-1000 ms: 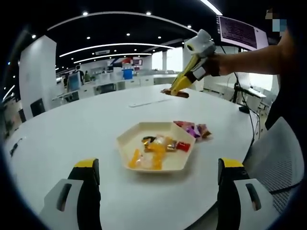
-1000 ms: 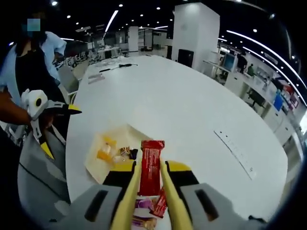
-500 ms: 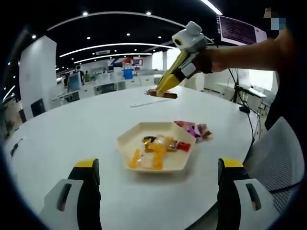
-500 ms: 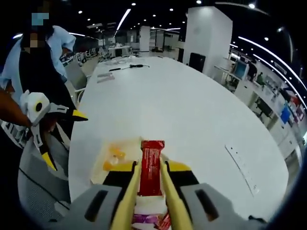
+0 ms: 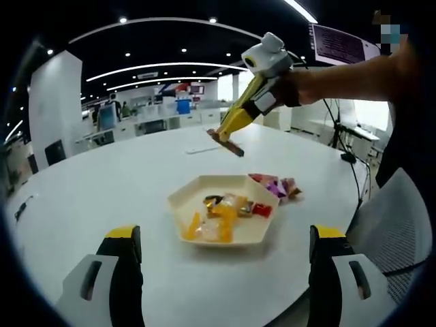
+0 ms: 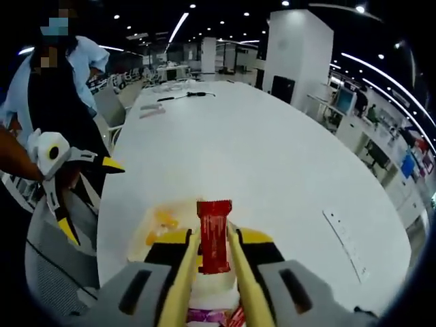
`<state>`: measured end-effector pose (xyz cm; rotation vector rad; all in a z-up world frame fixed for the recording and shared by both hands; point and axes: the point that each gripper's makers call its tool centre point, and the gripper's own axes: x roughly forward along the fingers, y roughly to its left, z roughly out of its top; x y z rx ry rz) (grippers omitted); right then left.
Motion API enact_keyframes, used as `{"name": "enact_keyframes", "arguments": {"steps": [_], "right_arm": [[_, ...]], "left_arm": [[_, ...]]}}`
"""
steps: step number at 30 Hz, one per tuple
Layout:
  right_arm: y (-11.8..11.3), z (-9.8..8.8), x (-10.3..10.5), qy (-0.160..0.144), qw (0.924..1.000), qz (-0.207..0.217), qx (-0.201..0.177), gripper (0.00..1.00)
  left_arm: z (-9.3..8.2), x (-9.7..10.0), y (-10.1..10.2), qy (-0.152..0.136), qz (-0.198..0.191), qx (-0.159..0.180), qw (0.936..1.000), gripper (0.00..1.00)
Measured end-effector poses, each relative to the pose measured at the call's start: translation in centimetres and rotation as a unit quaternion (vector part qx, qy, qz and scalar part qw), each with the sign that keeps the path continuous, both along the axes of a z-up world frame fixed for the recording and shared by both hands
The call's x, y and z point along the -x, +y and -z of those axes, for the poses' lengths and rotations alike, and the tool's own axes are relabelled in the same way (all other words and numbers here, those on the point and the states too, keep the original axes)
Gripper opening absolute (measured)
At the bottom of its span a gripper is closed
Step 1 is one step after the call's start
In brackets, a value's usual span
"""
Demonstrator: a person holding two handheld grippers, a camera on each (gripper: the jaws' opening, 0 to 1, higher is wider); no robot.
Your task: Place the target food into the container with the food tongs after gripping and lifting it, then release it inside without dropping or visibly crushing the food.
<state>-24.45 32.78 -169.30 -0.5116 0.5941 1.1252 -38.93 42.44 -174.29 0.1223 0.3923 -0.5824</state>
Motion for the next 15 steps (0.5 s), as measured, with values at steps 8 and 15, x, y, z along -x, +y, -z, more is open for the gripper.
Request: {"name": "enact_keyframes", "arguments": {"steps": [8, 15], "right_arm": [[-0.1, 0.1, 0.0, 0.0, 1.0, -0.001, 0.001, 0.25], [-1.6, 0.0, -0.3, -0.005, 1.0, 0.0, 0.003, 0.26]], "left_arm": [[0.0, 0.0, 0.0, 0.0, -0.001, 0.0, 1.0, 1.0], [0.0, 0.0, 0.1, -0.001, -0.002, 0.0, 1.0, 1.0]]}}
